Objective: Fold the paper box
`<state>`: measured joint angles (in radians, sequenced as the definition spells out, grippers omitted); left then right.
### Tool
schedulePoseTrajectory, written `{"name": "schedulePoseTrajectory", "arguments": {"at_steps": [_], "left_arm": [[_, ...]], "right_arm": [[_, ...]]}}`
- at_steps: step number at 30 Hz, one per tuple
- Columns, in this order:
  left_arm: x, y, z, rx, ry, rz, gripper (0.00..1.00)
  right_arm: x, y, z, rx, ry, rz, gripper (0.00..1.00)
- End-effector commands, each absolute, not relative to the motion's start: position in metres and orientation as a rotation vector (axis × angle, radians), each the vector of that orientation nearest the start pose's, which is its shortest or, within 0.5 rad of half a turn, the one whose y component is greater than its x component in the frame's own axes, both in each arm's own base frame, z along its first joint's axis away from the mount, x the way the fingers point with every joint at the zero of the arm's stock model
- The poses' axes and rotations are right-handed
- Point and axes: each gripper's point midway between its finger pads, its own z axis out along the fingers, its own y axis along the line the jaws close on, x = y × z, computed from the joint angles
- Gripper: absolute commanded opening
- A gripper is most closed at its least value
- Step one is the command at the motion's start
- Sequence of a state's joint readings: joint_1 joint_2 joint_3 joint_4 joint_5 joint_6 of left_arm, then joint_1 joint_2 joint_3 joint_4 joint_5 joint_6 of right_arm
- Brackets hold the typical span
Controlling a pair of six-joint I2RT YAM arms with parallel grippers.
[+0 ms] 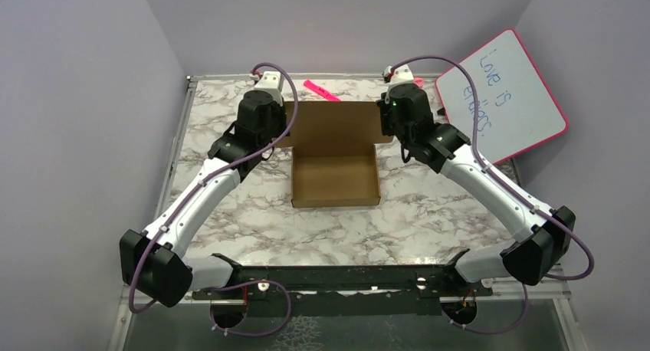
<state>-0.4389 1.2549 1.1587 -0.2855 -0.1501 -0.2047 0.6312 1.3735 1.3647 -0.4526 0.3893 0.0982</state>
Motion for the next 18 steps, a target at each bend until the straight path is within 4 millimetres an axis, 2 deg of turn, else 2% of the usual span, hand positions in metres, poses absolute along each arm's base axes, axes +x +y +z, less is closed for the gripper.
{"name": "schedulePoseTrajectory", "arguments": {"at_steps": [1, 6, 9, 13, 16, 18], "left_arm": [[0.385, -0.151, 0.275, -0.007, 1.899, -0.184, 0.06], [0.391, -0.160, 0.271, -0.012, 1.885, -0.176, 0.06], [0.392, -0.157, 0.269, -0.014, 1.885, -0.153, 0.08], [0.389, -0.149, 0.280, 0.005, 1.857, -0.115, 0.21], [0.385, -0.139, 0.293, 0.046, 1.829, -0.074, 0.38], [0.383, -0.134, 0.301, 0.098, 1.819, -0.065, 0.45]], "right_arm": [[0.381, 0.181, 0.311, -0.060, 1.876, -0.023, 0.02], [0.388, 0.184, 0.310, -0.027, 1.863, -0.035, 0.02], [0.388, 0.184, 0.310, -0.021, 1.860, -0.036, 0.07], [0.385, 0.181, 0.318, -0.077, 1.830, -0.037, 0.23], [0.384, 0.178, 0.324, -0.165, 1.829, -0.013, 0.37], [0.382, 0.175, 0.326, -0.249, 1.825, -0.019, 0.44]]}}
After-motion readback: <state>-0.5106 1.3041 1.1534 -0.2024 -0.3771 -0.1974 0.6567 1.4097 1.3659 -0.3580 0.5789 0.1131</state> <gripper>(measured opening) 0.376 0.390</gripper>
